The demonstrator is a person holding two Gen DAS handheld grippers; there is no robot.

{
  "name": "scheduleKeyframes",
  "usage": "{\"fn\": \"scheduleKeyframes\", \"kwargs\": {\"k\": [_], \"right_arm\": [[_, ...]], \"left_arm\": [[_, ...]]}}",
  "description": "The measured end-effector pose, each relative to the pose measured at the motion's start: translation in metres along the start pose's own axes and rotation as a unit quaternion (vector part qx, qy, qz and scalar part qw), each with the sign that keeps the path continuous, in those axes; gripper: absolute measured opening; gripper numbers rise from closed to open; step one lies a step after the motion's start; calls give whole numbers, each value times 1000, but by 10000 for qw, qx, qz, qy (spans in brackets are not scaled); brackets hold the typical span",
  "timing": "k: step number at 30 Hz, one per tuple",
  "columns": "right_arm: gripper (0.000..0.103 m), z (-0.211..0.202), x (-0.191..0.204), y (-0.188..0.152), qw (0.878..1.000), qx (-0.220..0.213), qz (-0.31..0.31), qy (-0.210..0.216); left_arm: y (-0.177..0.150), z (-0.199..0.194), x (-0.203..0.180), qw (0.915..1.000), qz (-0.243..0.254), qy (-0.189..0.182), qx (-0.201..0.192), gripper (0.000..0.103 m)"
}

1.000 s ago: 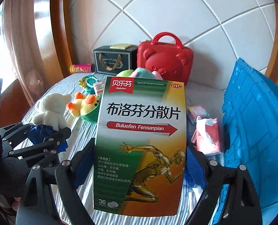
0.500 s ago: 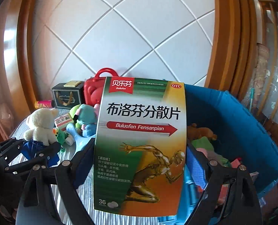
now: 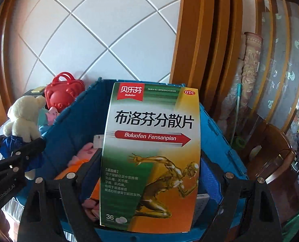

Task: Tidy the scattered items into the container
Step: 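Lift the white bear and Buluofen box and carry both over the blue box, then open both tools to drop the bear and Buluofen box into the box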

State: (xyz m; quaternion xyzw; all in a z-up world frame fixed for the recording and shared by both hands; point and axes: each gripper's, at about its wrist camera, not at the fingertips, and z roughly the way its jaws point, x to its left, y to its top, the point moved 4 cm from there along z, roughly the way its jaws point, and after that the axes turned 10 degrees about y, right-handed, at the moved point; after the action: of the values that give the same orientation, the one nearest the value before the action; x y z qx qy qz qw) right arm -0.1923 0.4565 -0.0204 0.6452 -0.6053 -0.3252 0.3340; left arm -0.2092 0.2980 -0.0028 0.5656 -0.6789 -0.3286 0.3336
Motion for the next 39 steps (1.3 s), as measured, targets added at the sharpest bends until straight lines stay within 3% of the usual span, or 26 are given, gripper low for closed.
{"fn": "scheduleKeyframes", "kwargs": {"k": [8, 10, 13, 27, 39], "right_arm": [[88, 20, -64, -24, 9984, 415, 277, 276], [88, 25, -70, -25, 9975, 491, 321, 387], [89, 28, -77, -27, 9970, 530, 370, 434], [103, 11, -96, -16, 9981, 213, 458, 357], [103, -16, -72, -13, 9982, -29, 426, 432]], "left_arm": [[-3, 23, -85, 9985, 313, 90, 429, 40], [-4, 24, -94, 9985, 345, 117, 409, 64], [-5, 23, -100, 9985, 343, 215, 369, 80], [-6, 22, -96, 9982, 317, 339, 376, 82], [-7, -8, -62, 9990, 131, 425, 98, 88]]}}
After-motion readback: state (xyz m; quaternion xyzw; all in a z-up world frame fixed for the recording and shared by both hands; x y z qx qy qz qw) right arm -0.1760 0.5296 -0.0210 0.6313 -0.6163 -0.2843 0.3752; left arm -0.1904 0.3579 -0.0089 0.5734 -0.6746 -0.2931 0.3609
